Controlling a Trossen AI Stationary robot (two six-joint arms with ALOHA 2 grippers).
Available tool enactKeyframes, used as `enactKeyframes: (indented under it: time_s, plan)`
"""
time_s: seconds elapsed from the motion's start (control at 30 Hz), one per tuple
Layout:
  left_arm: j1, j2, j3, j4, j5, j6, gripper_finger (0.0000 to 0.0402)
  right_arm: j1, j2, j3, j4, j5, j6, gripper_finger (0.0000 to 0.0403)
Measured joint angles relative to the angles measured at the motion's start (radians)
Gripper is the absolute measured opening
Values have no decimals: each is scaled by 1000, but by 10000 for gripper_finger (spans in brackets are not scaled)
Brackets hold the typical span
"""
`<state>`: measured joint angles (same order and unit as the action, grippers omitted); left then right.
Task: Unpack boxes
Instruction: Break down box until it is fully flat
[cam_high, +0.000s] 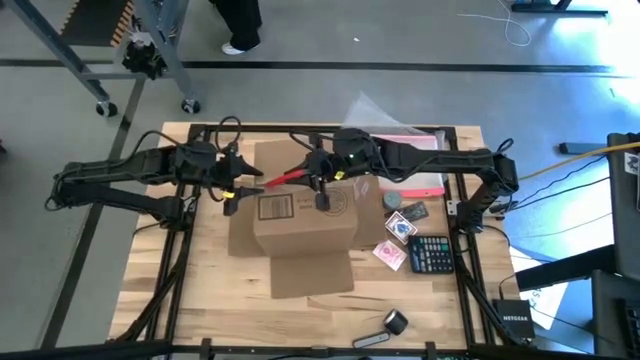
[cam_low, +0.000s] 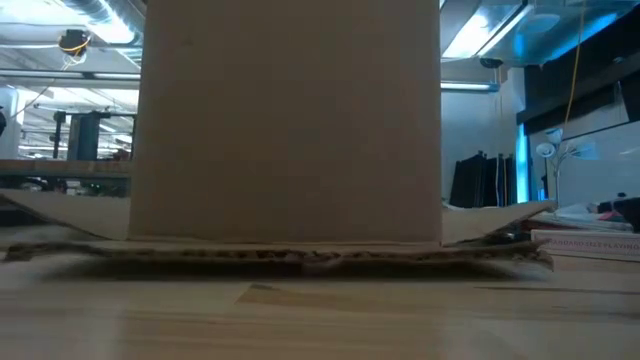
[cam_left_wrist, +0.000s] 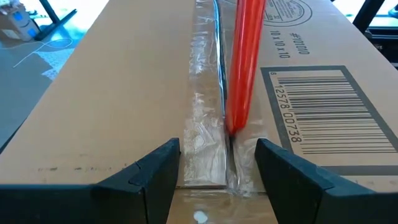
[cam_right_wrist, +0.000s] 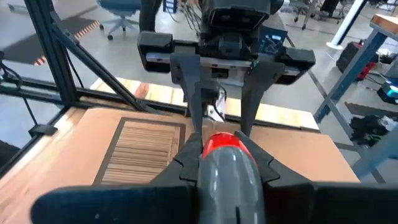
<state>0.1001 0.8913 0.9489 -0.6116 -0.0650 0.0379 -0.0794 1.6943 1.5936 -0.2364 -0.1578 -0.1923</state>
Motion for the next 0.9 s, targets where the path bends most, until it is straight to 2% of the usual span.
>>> enactKeyframes:
  time_s: [0.53,0.9]
  plan:
    - [0,0,-1,-5,1,-7,209,-1,-172,-2,-341,92,-38,50]
    - [0,0,-1,-7,-3,-13,209,1,-294,-3,-576,199,-51,50]
